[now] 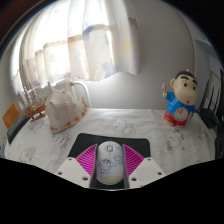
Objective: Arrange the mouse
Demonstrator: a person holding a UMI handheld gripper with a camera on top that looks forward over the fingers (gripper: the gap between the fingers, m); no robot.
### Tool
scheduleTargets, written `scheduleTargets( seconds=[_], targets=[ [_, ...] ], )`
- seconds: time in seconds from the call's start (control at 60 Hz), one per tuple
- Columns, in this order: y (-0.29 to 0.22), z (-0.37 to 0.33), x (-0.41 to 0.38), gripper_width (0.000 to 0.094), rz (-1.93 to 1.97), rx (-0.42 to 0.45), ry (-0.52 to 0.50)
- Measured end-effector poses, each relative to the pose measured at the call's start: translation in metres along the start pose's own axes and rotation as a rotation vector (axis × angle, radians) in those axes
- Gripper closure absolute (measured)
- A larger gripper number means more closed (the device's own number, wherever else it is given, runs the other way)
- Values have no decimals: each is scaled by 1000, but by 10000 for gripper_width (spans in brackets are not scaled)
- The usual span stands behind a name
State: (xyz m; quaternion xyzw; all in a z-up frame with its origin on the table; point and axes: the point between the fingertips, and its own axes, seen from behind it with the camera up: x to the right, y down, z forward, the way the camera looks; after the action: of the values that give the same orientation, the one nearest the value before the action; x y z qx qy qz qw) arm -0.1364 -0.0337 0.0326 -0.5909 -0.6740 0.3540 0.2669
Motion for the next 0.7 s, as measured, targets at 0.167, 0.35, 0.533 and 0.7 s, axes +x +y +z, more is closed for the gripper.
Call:
scheduleTargets(
  seconds=[0.167,0.35,0.533,0.7],
  targets=[
    [44,24,-9,515,31,-50,25],
    [34,0,-6,95,-24,-65,55],
    [2,-119,-3,87,-20,-68,119],
    [8,-226,2,93,-38,-107,172]
  ],
)
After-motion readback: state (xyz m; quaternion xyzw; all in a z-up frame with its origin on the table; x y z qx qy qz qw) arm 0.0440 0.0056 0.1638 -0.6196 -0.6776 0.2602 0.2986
